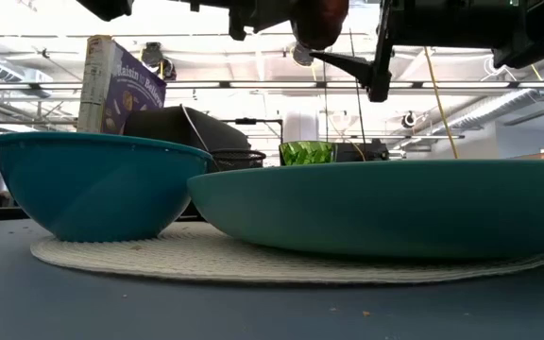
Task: Arrange a breakfast setting
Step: Put the red apple on the white mat
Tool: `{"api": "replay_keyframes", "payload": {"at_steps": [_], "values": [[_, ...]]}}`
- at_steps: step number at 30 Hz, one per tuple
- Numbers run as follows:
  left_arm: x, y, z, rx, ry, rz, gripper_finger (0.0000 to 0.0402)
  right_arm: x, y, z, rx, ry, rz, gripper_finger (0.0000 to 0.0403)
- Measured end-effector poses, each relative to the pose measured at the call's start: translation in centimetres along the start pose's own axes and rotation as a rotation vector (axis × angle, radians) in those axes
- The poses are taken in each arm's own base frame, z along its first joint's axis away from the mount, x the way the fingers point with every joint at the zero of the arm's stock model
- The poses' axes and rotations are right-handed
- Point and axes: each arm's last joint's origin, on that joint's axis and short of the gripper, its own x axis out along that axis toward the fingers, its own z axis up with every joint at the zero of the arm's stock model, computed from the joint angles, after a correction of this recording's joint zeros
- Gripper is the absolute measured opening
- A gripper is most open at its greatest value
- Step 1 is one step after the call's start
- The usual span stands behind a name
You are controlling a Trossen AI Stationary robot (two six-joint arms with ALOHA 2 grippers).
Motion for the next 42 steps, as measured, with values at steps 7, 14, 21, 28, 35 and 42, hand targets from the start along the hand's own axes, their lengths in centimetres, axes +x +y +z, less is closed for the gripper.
{"api": "replay_keyframes", "payload": {"at_steps": [7, 14, 21, 28, 35, 42], "values": [[0.0, 0.0, -0.3, -0.047, 0.027, 0.0, 0.0255, -0.2, 0.4, 0.7, -0.448, 0.066, 0.088, 0.0393], [0.1, 0.1, -0.3, -0.09, 0.032, 0.013, 0.0255, -1.4, 0.8, 2.0, -0.804, 0.166, 0.038, 0.0393], [0.1, 0.1, -0.2, -0.11, 0.022, 0.011, 0.0255, -2.1, 1.4, 2.7, -0.902, 0.171, 0.04, 0.0393], [0.1, 0.2, -0.2, -0.137, 0.021, 0.008, 0.0255, -1.8, 1.0, 2.4, -0.926, 0.177, 0.038, 0.0393], [0.3, 0.7, -0.3, -0.195, 0.021, 0.023, 0.0255, -0.9, 0.7, 1.8, -0.973, 0.113, 0.071, 0.0393], [0.3, 0.7, -0.3, -0.213, 0.022, 0.024, 0.0255, -0.4, 0.2, 1.3, -0.983, 0.109, 0.073, 0.0392]]}}
